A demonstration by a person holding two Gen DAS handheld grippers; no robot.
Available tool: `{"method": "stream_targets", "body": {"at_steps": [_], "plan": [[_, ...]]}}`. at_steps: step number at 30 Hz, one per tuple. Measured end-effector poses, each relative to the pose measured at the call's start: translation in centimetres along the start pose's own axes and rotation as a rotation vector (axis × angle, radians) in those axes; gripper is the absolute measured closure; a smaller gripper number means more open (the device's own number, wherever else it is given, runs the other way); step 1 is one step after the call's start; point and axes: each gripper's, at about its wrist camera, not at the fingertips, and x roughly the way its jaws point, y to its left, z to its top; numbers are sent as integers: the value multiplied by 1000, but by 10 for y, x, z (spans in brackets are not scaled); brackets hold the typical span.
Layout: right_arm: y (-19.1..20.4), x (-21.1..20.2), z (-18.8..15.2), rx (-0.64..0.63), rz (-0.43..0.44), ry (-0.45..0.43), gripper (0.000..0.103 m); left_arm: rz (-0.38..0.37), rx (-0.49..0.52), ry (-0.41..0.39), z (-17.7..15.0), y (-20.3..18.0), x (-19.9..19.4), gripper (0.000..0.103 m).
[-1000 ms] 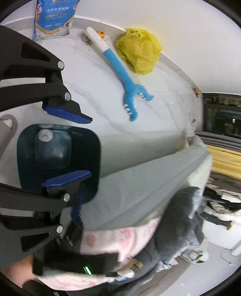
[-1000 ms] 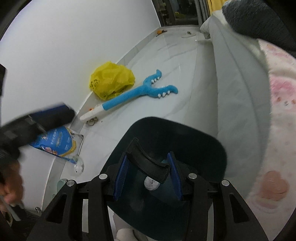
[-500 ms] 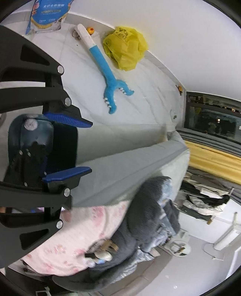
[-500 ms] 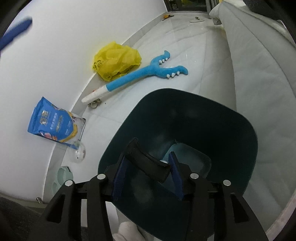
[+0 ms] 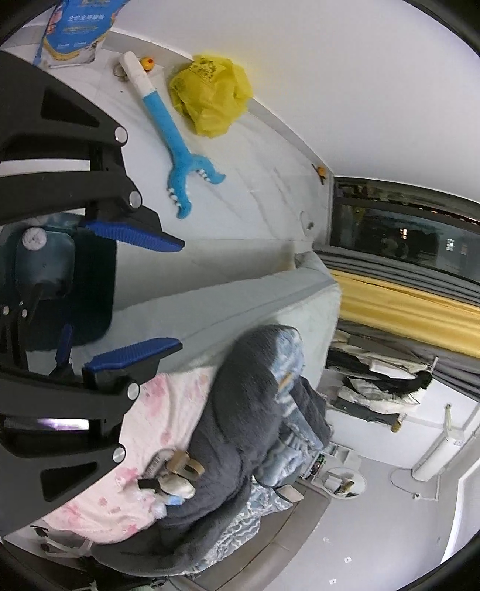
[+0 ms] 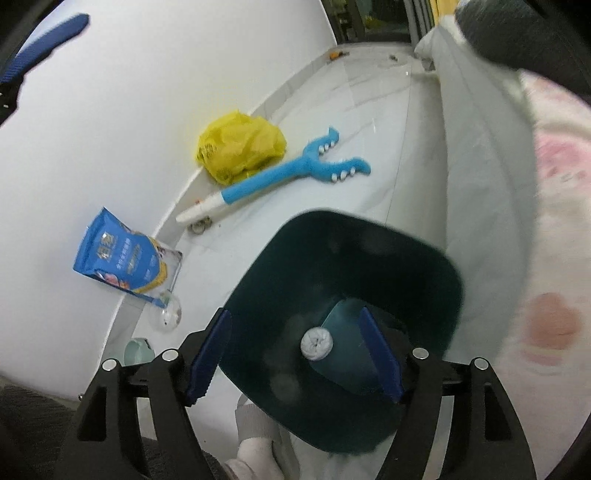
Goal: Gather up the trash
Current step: 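Reach the right tool to the bubble wrap roll and close on it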
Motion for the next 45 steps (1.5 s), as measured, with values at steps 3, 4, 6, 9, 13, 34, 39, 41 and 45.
{"method": "stream_targets", "body": {"at_steps": [3, 4, 6, 9, 13, 34, 39, 41, 45], "plan": [[-8, -26, 3, 2, 6, -54, 27, 10, 38, -23, 4, -18, -1, 49], [-10, -34, 4, -1, 8, -71, 26, 11, 48, -25, 4, -24, 0, 47], [-14, -53, 7, -13, 5, -111, 24, 2, 59, -28, 4, -34, 1, 46], [-21, -79, 9, -19, 4, -169, 22, -14, 69, -34, 6, -50, 4, 39], [-33, -106, 9, -46, -36, -218, 22, -40, 77, -39, 8, -71, 9, 35], [-151, -207, -25, -101, -241, -316, 5, -149, 105, 51, 5, -161, 70, 26], [-190, -218, -39, -72, -253, -300, 4, -178, 118, 90, 2, -180, 87, 26], [-201, -218, -43, -73, -243, -284, 4, -200, 123, 109, 1, -187, 94, 25], [-216, -213, -45, -54, -209, -257, 4, -238, 127, 142, -1, -201, 107, 25]]}}
